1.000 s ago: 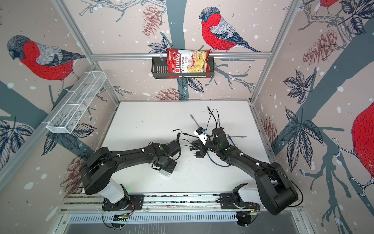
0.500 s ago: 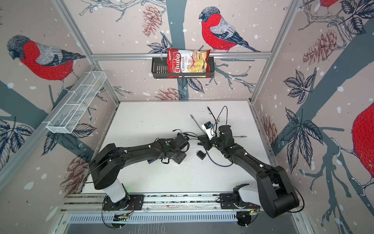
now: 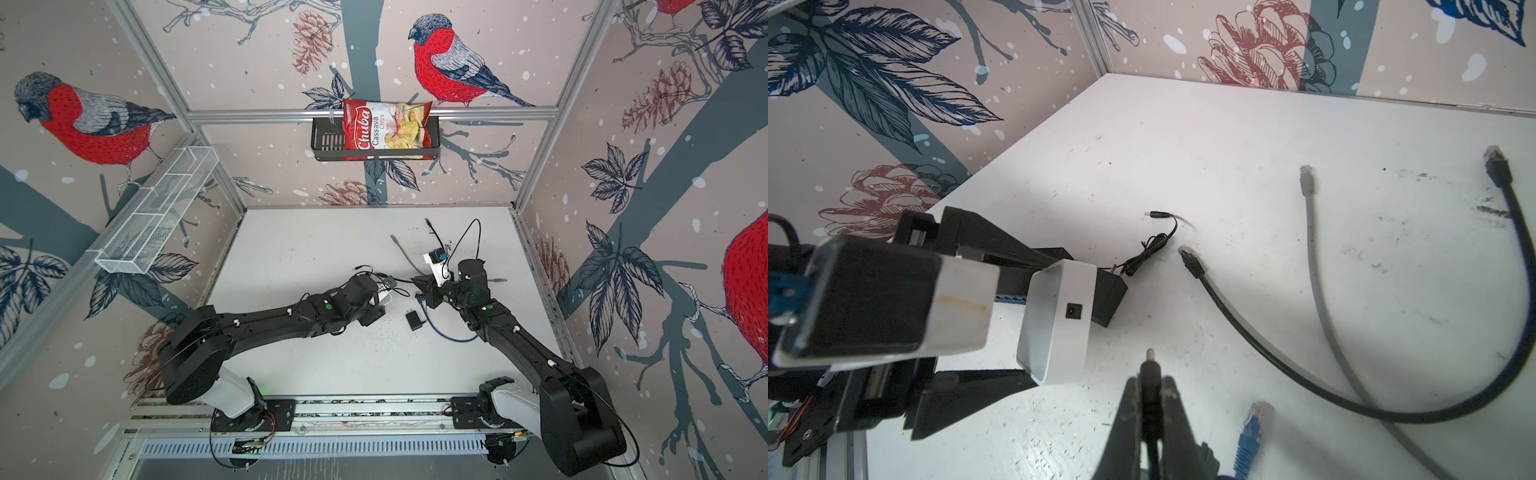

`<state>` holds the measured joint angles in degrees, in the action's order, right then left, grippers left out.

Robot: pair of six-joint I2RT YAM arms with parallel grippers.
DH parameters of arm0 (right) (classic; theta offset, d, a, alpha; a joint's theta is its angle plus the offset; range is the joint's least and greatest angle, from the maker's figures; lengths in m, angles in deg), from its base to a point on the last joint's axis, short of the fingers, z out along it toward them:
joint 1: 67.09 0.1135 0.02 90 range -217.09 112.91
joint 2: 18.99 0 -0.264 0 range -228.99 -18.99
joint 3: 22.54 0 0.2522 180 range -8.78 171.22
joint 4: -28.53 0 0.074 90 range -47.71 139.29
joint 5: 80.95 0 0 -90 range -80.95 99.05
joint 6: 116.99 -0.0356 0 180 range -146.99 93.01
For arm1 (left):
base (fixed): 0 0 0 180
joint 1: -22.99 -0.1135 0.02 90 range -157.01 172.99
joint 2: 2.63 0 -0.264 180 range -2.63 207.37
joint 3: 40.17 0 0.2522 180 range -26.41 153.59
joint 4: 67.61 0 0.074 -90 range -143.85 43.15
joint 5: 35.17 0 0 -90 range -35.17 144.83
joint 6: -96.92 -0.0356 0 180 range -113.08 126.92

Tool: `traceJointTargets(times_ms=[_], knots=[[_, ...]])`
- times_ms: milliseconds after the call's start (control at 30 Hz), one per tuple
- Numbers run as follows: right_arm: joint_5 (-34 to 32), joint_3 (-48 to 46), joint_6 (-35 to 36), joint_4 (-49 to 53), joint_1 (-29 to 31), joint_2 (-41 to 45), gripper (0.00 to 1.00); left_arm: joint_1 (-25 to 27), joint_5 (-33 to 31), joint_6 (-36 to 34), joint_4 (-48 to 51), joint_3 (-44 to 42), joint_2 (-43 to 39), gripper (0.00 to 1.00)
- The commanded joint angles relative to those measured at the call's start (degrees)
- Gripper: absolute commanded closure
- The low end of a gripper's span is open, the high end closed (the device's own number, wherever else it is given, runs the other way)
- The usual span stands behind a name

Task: Insert the plug into the switch port
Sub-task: 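Lift the white router with the left gripper toward the right gripper, then bring the held barrel plug down to the router port with the right gripper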

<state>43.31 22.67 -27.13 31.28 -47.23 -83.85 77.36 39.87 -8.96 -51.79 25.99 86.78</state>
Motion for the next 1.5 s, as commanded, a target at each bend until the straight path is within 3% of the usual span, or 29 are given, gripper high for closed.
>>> traceJointTargets(times_ms=[0, 233, 933, 1467], knots=[[3.2, 0.9, -0.5, 1.2, 0.2, -0.1, 0.95, 0.1, 2.3, -9.2, -11.0, -2.8, -2.5, 0.52], [6.5, 2.9, -0.6, 3.7, 1.0, -1.7, 0.95, 0.0, 3.2, -20.3, -26.4, -11.8, -4.7, 0.52], [13.5, 5.0, 0.6, 5.3, 4.2, -5.3, 0.95, -1.6, 7.5, -23.8, -27.1, -13.3, -4.5, 0.52], [13.7, 7.4, 1.9, 7.5, 5.3, -9.0, 0.95, -1.5, 8.3, -26.2, -28.8, -13.8, -5.5, 0.53]])
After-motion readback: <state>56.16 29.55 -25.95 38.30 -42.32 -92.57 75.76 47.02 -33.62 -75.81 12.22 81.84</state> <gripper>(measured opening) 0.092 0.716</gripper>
